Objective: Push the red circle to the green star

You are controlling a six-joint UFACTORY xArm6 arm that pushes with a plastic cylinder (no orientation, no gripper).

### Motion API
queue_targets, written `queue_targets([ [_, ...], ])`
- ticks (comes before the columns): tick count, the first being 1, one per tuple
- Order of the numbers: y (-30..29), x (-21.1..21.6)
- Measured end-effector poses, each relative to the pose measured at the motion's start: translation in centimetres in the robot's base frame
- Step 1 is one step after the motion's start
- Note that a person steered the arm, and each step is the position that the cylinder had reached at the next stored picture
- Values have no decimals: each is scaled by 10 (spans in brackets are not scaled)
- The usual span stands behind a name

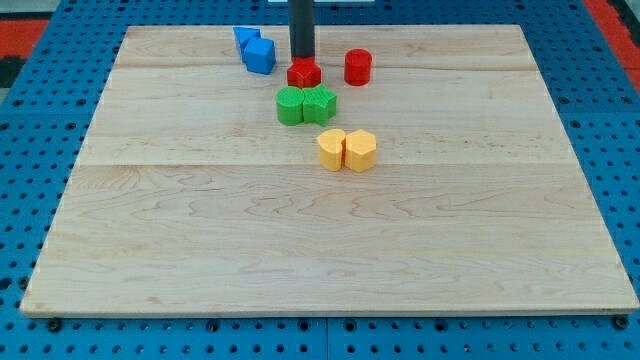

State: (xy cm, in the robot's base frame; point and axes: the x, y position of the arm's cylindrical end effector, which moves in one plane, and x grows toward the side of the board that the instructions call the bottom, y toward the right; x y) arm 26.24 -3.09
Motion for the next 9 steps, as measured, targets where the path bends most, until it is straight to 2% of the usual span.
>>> queue_targets([
  [2,-3,21],
  [3,11,-13],
  [4,53,-52],
  [5,98,-50],
  [6,105,-16],
  [7,98,-8],
  [8,88,20],
  [9,82,25],
])
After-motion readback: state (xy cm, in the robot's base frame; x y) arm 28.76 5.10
